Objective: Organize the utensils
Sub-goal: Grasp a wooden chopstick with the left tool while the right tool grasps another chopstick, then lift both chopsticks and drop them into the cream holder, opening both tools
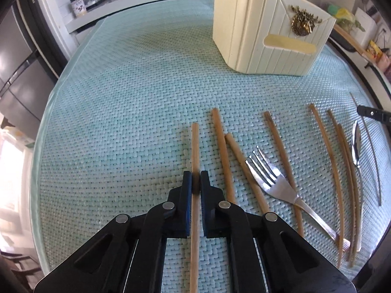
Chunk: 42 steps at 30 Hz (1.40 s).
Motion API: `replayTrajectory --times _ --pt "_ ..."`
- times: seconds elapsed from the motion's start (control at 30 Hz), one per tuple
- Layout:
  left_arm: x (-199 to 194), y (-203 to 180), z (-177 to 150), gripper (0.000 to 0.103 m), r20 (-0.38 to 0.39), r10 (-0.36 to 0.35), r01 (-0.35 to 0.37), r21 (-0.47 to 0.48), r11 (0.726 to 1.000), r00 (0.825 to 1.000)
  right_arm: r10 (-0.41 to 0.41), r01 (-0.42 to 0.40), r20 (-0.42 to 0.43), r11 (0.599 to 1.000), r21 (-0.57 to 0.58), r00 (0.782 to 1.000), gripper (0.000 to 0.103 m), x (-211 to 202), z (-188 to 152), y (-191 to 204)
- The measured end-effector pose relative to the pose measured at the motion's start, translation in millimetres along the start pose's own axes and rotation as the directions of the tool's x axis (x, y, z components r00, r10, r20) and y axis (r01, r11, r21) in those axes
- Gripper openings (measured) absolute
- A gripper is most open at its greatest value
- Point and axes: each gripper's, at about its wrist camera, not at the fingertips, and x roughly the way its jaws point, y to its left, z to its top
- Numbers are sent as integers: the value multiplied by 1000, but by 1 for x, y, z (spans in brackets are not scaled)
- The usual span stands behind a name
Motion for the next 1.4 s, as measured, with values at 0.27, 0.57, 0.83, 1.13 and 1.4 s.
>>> replayTrajectory --times 0.27,0.57,0.83,1.13,1.4 --pt "-96 4 2 5 228 -82 94 -41 995 970 117 -110 209 993 -41 971 6 -88 -4 10" --pt "-173 23 8 4 401 -147 184 -56 981 904 214 -146 404 970 -192 890 6 -178 -6 47" --pt "-201 25 43 4 470 -198 246 -42 968 860 231 -126 509 965 -232 829 6 -207 6 61" --pt "-243 21 132 4 586 -218 290 -31 957 781 255 -126 619 961 -245 742 6 -232 82 92" --pt "-216 0 198 4 630 -226 313 -29 949 743 249 -107 697 964 -242 672 6 -213 151 118"
